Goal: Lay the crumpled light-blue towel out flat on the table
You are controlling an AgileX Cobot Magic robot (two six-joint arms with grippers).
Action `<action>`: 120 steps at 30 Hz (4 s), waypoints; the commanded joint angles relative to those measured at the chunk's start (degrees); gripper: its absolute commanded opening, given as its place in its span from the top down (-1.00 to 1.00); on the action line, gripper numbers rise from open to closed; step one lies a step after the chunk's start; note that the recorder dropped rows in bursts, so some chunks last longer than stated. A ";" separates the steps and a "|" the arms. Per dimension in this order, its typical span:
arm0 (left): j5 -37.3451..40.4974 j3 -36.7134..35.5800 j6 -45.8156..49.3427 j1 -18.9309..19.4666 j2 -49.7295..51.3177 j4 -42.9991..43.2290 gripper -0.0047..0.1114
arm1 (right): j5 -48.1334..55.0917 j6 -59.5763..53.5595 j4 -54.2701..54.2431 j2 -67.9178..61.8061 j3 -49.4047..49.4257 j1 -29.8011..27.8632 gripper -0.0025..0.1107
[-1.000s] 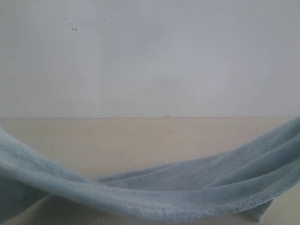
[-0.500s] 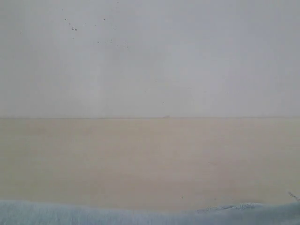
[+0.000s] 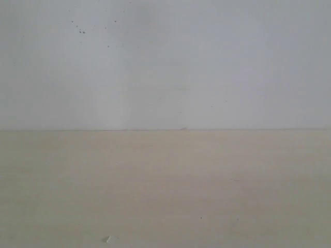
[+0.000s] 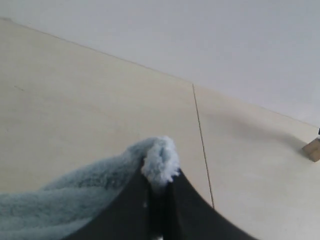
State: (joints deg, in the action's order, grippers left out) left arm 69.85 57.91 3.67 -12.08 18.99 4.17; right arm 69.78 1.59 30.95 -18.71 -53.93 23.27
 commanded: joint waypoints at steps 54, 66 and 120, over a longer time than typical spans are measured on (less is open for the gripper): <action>-44.62 -5.86 16.45 14.67 71.02 -23.03 0.38 | -40.55 -28.01 -45.46 -76.17 -11.08 -19.86 0.96; -44.42 -6.91 23.02 14.67 73.12 -27.51 0.11 | -38.32 -39.21 -54.83 -85.10 -10.00 -6.67 0.96; -57.20 4.75 25.57 6.70 94.44 -30.22 0.85 | -38.49 -42.59 -59.68 -89.33 -10.00 -2.63 0.96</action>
State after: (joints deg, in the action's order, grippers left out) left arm 13.28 60.71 29.02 -4.57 111.78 -25.39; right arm 30.60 -40.46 -28.26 -108.20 -63.99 20.54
